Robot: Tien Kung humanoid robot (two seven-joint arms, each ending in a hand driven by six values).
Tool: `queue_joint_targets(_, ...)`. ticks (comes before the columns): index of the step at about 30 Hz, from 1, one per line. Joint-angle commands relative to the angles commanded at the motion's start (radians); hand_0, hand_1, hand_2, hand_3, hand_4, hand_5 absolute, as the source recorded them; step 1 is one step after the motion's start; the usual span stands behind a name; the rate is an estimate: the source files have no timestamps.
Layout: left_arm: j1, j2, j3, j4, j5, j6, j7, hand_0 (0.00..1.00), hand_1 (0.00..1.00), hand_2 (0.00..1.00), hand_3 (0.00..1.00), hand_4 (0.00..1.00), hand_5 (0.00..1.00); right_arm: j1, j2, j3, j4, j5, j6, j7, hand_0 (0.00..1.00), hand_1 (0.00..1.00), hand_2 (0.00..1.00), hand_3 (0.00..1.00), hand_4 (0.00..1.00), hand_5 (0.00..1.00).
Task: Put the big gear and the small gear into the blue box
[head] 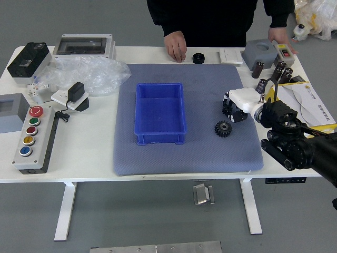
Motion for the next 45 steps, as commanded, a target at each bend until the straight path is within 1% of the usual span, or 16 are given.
queue_joint_targets(5, 0.001, 0.0, 0.0, 0.0, 0.001, 0.0, 0.0, 0.859, 0.83, 0.812, 0.833, 0.7, 0.297, -0.001, 0.001, -0.001, -0.001, 0.0, -0.004, 0.001, 0.594, 0.477, 0.522, 0.562, 0.654, 0.076)
queue_joint_targets(20, 0.0, 0.002, 0.0, 0.0, 0.002, 0.0, 0.0, 0.859, 0.83, 0.812, 0.833, 0.7, 0.298, 0.001, -0.005, 0.009, 0.004, -0.008, -0.016, 0.001, 0.596, 0.47, 0.516, 0.555, 0.644, 0.068)
queue_joint_targets(34, 0.002, 0.003, -0.004, 0.0, 0.002, 0.0, -0.001, 0.859, 0.83, 0.812, 0.832, 0.7, 0.297, 0.015, -0.024, 0.015, 0.019, -0.006, -0.011, -0.005, 0.594, 0.476, 0.514, 0.549, 0.644, 0.072)
queue_joint_targets(40, 0.002, 0.003, -0.005, 0.0, 0.002, 0.0, 0.0, 0.859, 0.83, 0.812, 0.833, 0.7, 0.298, 0.014, -0.023, 0.01, 0.016, 0.0, -0.005, -0.005, 0.594, 0.483, 0.514, 0.55, 0.644, 0.072)
queue_joint_targets(45, 0.004, 0.005, -0.004, 0.0, -0.001, 0.0, 0.0, 0.859, 0.83, 0.812, 0.833, 0.7, 0.297, 0.016, -0.031, 0.012, 0.026, 0.0, -0.003, -0.007, 0.593, 0.483, 0.513, 0.545, 0.64, 0.073)
